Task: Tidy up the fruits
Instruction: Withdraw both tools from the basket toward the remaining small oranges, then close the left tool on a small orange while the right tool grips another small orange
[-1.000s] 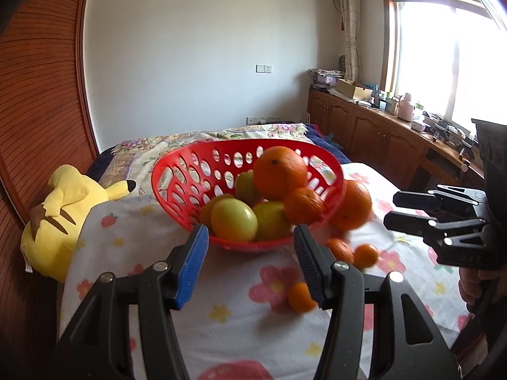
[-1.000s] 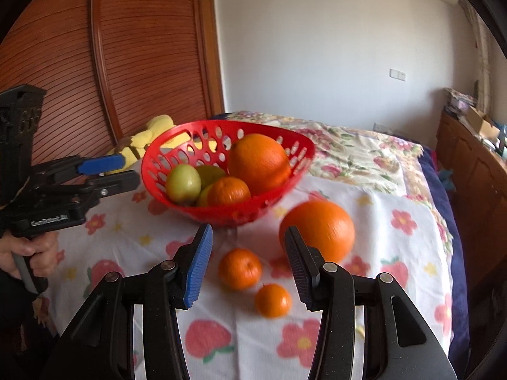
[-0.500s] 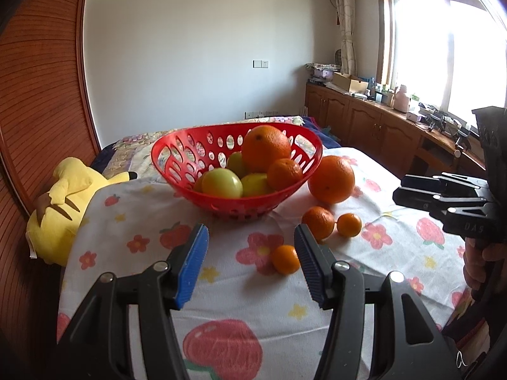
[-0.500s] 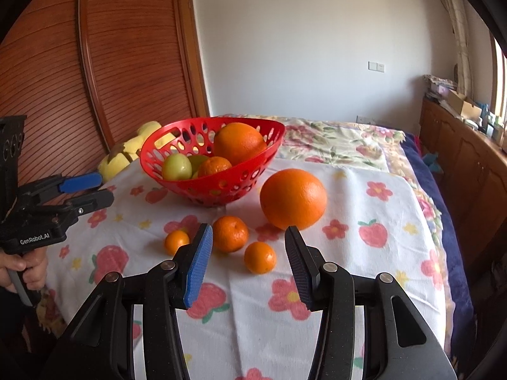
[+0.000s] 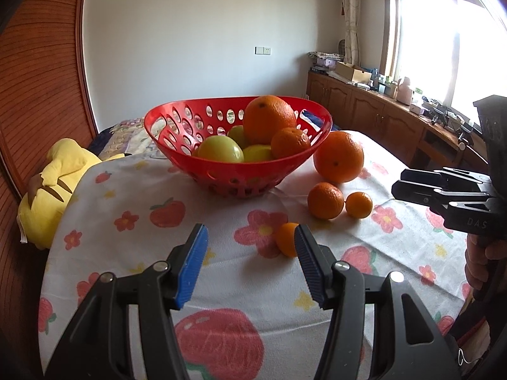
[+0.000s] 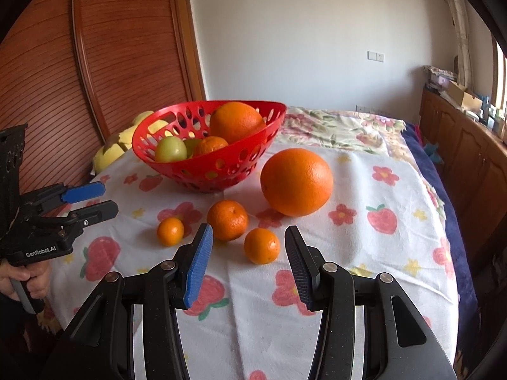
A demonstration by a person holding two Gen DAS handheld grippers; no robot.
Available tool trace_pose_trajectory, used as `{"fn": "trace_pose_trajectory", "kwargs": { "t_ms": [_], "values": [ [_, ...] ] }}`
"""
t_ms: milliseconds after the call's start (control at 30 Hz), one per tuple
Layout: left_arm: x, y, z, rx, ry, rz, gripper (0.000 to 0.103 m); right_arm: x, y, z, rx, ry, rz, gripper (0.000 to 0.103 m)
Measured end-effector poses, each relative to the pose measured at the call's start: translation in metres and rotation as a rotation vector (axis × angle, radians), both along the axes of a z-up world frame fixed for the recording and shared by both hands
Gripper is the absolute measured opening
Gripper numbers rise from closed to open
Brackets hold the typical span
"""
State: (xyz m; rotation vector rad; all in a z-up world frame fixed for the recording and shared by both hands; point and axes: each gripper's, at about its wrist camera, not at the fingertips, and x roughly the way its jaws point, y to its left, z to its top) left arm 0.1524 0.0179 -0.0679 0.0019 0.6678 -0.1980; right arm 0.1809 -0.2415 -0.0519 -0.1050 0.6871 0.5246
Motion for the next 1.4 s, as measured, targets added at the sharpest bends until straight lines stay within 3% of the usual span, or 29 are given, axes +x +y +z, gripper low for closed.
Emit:
{"fn": "trace_pose_trajectory", "kwargs": {
  "t_ms": [567, 1100, 1200, 1267, 1400],
  "values": [
    [0.007, -0.013, -0.024, 0.000, 0.055, -0.023, 0.057, 0.028, 0.012, -0.033, -0.057, 0.090, 0.010, 0.048],
    [0.013, -0.026, -0.027, 0.011, 0.070, -0.049, 0.057, 0.046, 0.016, -0.051, -0.108, 0.133, -0.007, 0.048],
    [0.018, -0.029, -0.027, 0.009, 0.080, -0.058, 0.057, 0.047, 0.014, -0.053, -0.108, 0.137, -0.014, 0.040],
    [0.021, -0.031, -0.028, 0.008, 0.088, -0.066, 0.057, 0.046, 0.012, -0.053, -0.089, 0.146, -0.009, 0.028],
    [0.027, -0.037, -0.030, 0.017, 0.099, -0.078, 0.057, 0.039, 0.007, -0.048, -0.075, 0.124, -0.006, 0.021]
  ]
}}
